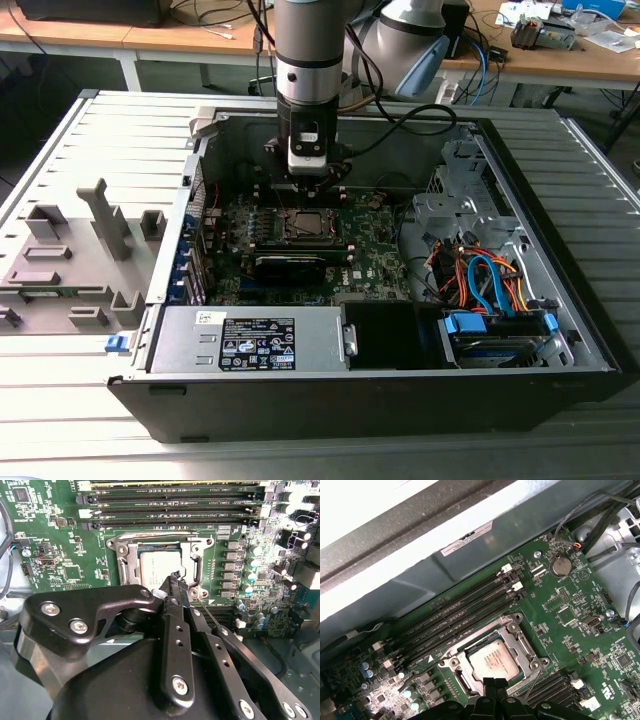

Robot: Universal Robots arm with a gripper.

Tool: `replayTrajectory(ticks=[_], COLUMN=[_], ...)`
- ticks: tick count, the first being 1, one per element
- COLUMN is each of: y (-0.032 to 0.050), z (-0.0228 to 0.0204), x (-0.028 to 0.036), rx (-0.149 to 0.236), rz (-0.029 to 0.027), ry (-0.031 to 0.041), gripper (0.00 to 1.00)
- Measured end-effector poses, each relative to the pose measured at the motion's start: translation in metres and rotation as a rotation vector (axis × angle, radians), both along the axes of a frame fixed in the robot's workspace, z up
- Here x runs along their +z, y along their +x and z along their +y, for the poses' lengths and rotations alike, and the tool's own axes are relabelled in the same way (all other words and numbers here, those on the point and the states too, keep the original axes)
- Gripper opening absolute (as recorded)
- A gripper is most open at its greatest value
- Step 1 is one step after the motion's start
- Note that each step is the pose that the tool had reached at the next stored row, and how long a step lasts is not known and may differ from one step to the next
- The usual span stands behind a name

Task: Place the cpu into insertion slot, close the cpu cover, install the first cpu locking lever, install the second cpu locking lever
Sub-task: 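Install the first cpu locking lever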

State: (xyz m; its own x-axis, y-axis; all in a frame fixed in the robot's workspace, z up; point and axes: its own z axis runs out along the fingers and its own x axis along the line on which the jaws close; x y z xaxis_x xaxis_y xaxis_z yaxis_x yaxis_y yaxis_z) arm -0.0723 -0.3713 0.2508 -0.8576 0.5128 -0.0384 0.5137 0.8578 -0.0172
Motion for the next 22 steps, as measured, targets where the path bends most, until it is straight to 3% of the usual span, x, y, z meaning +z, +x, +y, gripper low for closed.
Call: replayTrajectory(ticks=[22], y=[0.0], z=[0.0], x=[0.0], rx=[0.037], rz=[0.0], ry=[0.0], gripper=[0.11])
